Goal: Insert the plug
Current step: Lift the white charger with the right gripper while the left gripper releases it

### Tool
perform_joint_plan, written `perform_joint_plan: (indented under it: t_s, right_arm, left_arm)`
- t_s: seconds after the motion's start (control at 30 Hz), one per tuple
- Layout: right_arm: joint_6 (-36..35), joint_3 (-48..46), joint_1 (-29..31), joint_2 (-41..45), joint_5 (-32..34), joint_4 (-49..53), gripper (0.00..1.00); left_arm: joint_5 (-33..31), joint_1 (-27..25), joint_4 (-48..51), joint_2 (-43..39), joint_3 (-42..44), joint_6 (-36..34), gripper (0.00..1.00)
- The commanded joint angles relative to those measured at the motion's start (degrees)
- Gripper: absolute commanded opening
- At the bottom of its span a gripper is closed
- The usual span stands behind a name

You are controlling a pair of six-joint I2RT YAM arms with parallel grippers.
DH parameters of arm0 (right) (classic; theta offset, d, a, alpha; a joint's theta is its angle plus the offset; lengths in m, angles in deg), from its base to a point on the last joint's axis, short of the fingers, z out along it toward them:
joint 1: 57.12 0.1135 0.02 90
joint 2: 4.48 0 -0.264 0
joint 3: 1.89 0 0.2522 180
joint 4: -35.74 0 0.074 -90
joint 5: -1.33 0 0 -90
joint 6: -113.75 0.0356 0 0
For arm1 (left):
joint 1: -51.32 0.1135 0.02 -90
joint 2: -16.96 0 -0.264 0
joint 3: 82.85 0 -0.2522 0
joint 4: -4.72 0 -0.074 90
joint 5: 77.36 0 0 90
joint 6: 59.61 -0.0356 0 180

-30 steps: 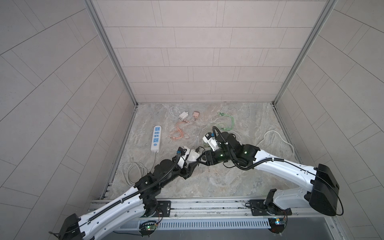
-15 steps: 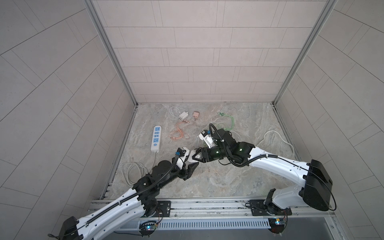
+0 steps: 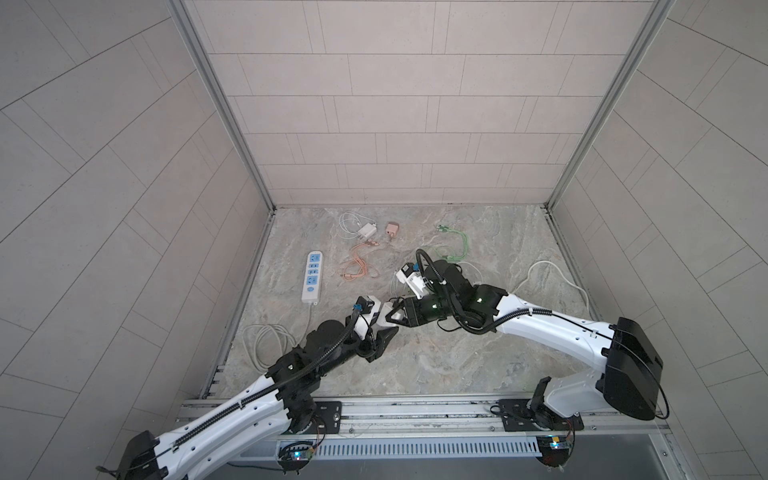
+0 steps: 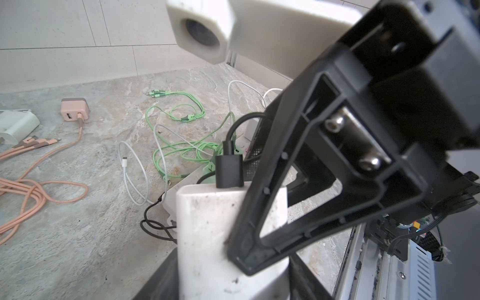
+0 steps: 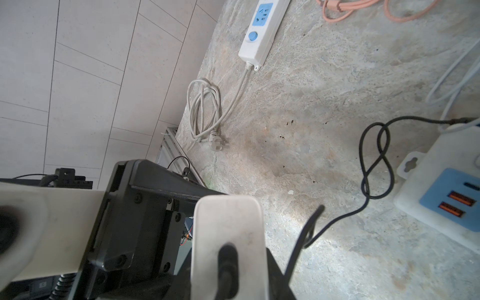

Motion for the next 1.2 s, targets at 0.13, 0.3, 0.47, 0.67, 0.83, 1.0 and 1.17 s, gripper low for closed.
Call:
perform_joint_plan:
  t_s: [0.13, 0.3, 0.47, 0.67, 0.83, 1.0, 1.17]
  right_arm:
    - [-6.5, 6.5, -0.8, -0.8, 3.8, 7.5, 0.08]
    - [-8.7, 14.1, -7.0, -5.2, 1.2, 9.0, 0.07]
    - [-9.8, 24.9, -12.9, -12.1, -3.7, 8.9, 0.07]
    - [-11.1, 34.6, -21.7, -18.9, -3.7, 9.7, 0.07]
    - [-18.1, 36.7, -27.3, -19.5, 5.8, 17.2, 0.07]
    - [-22.7, 29.7, -30.4, -13.4, 15.0, 20.6, 0.07]
    - [-24.6, 20.9, -31.5, -6.2, 20.0, 21.0, 0.07]
  left_arm:
    - [-2.6, -0.4, -1.6, -3.0, -0.4, 0.5, 0.80]
    - [-6.1, -0.3, 2.0, -6.0, -0.9, 2.3, 0.97]
    - [-8.1, -0.3, 3.7, -7.6, -1.4, 5.0, 1.00]
    - [-8.1, -0.4, 3.0, -5.4, -1.7, 8.5, 1.00]
    - [-5.6, -0.3, 1.1, -1.1, -2.1, 10.1, 1.00]
    - [-4.0, -0.3, -2.4, 3.9, -2.4, 10.7, 1.00]
    - [-2.9, -0.4, -6.2, 9.6, -2.9, 10.8, 1.00]
